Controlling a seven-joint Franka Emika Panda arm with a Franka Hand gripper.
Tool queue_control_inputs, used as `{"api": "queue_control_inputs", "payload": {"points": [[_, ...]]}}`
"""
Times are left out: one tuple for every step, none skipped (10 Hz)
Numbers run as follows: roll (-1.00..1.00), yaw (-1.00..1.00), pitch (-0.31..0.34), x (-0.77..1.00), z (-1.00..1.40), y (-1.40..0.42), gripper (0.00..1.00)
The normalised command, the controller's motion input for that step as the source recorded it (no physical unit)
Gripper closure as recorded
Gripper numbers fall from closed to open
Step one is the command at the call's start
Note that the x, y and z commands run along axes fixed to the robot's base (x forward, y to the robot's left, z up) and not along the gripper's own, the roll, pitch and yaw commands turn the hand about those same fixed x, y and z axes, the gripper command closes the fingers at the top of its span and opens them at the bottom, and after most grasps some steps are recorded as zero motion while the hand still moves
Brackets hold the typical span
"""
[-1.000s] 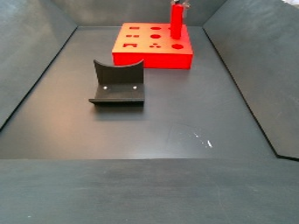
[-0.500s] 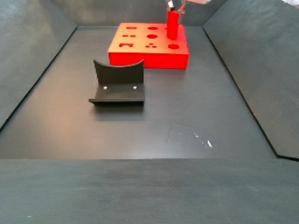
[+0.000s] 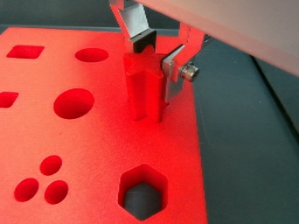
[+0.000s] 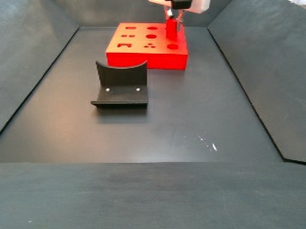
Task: Insert the star object.
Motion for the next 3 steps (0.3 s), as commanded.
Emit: {"api": "queue_control_inputs", "payload": {"points": [[0.16,-0.15,0.076,0.25,-0.91,-0.12,1.0],[-0.02,0.0,0.004,0.0,0.0,0.01,1.0],[0.0,0.0,0.0,0.0,0.0,0.0,1.0]]}}
